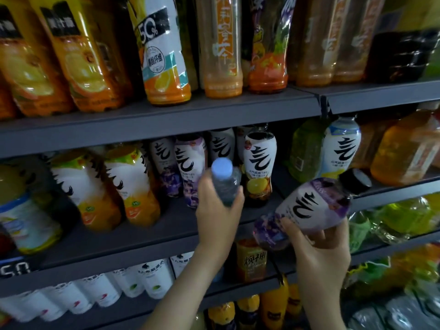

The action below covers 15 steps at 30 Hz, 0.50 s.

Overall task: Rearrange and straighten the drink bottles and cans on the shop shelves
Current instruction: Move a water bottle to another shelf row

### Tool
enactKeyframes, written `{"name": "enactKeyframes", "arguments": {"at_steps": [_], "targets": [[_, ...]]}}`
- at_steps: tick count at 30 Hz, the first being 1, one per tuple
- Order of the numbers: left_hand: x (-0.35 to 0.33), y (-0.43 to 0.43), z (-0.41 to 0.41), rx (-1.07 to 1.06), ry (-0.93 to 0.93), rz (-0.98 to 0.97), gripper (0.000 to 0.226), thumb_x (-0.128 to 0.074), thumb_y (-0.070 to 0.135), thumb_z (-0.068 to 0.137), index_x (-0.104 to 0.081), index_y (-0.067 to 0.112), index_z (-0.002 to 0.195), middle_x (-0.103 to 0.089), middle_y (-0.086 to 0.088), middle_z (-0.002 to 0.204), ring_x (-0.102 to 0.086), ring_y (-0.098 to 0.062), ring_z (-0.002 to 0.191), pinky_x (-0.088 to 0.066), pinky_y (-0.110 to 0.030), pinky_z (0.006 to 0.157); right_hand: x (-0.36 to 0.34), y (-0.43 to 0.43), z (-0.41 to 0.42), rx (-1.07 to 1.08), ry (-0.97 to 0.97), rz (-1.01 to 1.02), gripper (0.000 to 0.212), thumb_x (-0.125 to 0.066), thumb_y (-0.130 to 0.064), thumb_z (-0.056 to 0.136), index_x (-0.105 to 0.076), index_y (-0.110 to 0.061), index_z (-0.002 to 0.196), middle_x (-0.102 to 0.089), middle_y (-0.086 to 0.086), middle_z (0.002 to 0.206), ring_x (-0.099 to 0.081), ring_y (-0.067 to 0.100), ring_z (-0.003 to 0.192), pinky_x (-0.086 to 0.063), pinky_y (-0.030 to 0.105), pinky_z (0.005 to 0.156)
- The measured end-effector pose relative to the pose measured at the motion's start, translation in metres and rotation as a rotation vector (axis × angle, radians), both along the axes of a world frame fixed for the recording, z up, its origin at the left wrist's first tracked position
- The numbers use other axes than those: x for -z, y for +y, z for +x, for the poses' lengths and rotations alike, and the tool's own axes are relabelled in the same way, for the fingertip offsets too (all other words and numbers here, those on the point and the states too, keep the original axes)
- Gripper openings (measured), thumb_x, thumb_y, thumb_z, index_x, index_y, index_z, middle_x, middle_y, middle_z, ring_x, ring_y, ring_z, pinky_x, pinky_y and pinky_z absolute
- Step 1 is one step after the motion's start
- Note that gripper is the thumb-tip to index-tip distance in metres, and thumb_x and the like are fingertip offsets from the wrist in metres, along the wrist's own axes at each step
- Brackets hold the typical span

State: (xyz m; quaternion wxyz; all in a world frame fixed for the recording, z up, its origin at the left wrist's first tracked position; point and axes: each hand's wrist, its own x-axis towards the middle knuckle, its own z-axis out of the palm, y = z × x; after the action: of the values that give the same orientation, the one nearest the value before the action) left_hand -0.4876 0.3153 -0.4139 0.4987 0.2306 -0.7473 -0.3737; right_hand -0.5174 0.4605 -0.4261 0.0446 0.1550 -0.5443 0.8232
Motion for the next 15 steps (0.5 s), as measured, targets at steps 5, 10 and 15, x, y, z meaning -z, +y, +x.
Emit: {"name": "enactKeyframes", "arguments": {"at_steps": [5, 10, 15], "targets": [[0.014, 0.005, 0.059, -0.056, 0.231, -0.001, 0.063, -0.081, 0.016, 0.073, -0.044, 0.031, 0.122, -0.049, 0.027, 0.116, -0.052, 0.017, 0.104, -0.042, -0.002, 0.082, -0.004, -0.024, 0.002, -0.081, 0.067, -0.002, 0.076, -0.074, 0.003, 0.070, -0.041, -0.004, 0.138, -0.063, 0.009, 0.121, -0.064, 0.015, 0.110, -0.056, 0.027, 0.087], [0.012, -0.014, 0.087, -0.079, 0.287, 0.004, 0.071, -0.081, 0.019, 0.073, -0.038, 0.028, 0.129, -0.048, 0.045, 0.114, -0.054, 0.011, 0.110, -0.049, -0.012, 0.087, -0.011, -0.064, -0.004, -0.175, 0.102, 0.112, 0.081, -0.074, 0.006, 0.076, -0.035, -0.012, 0.145, -0.060, 0.005, 0.127, -0.062, 0.011, 0.114, -0.053, 0.032, 0.094], [0.006, -0.030, 0.107, -0.123, 0.267, 0.036, 0.070, -0.080, 0.045, 0.071, -0.043, 0.038, 0.129, -0.052, 0.039, 0.114, -0.058, 0.007, 0.106, -0.051, -0.013, 0.082, -0.019, -0.088, -0.006, -0.207, 0.091, 0.215, 0.085, -0.080, -0.010, 0.076, -0.035, -0.020, 0.147, -0.060, -0.001, 0.129, -0.063, 0.003, 0.109, -0.054, 0.031, 0.094]]}}
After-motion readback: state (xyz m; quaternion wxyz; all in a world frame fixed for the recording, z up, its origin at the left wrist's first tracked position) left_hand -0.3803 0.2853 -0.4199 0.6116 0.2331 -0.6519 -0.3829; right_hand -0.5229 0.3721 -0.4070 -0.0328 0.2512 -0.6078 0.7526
